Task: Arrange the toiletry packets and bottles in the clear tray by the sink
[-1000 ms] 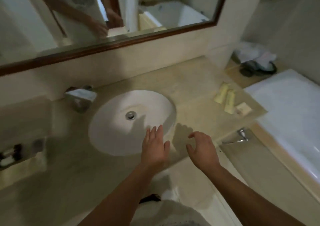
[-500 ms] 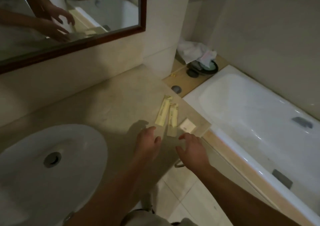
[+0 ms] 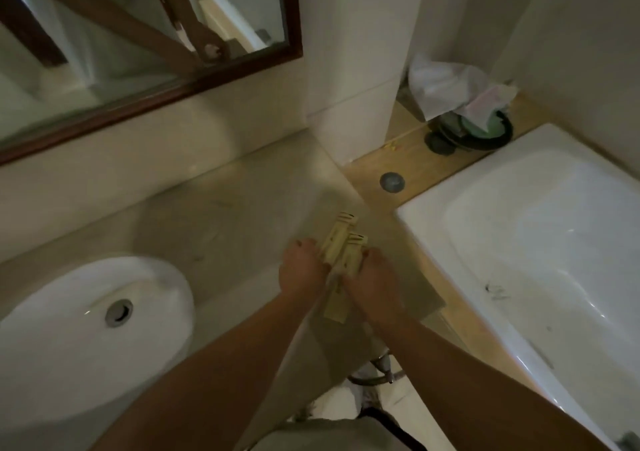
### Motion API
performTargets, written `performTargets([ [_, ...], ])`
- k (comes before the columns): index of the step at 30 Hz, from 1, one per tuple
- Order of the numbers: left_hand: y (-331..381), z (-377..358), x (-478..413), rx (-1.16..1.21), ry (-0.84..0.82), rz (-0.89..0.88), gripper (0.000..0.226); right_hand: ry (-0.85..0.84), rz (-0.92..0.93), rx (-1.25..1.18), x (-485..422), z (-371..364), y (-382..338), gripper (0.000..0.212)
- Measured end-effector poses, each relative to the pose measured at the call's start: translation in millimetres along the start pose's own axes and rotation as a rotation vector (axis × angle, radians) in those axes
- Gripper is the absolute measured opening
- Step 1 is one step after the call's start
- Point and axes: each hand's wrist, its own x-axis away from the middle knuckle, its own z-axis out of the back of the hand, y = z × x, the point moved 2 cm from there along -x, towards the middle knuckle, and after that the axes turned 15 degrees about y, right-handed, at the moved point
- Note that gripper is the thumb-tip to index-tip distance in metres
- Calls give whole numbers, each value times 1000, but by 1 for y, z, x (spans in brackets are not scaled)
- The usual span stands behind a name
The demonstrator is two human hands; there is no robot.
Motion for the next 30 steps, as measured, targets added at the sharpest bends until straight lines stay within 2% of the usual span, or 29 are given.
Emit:
performTargets([
  [3, 7, -9, -2, -103, 18, 78, 28, -27, 120, 188, -12, -12, -11, 61],
  [6, 6, -8, -7, -144, -107, 217, 21, -73, 135, 229, -22, -18, -25, 46],
  [9, -9, 0, -3, 2, -131, 318, 7, -183, 104, 169, -23, -23, -30, 42],
  [13, -47, 32, 22, 223, -19, 484, 26, -285, 146, 106, -11, -39, -40, 34],
  [15, -70, 50, 40, 292, 20, 536, 26, -325, 217, 116, 0, -48, -49, 32],
  [18, -108, 82, 72, 304, 162, 559, 31, -278, 341, 208, 19, -57, -61, 45],
  [19, -119, 91, 83, 341, 208, 584, 31, -244, 398, 264, 25, -59, -63, 49],
  [21, -140, 109, 103, 456, 278, 648, 22, -191, 508, 401, 38, -64, -71, 42],
  [23, -164, 125, 126, 512, 339, 684, 10, -196, 515, 446, 55, -71, -86, 35],
  [25, -190, 140, 152, 531, 370, 677, 29, -235, 489, 436, 80, -77, -102, 40],
  [27, -218, 155, 180, 551, 402, 683, 42, -276, 556, 438, 118, -84, -118, 40],
  [30, -268, 179, 221, 625, 486, 725, 29, -317, 744, 491, 184, -102, -144, 27],
])
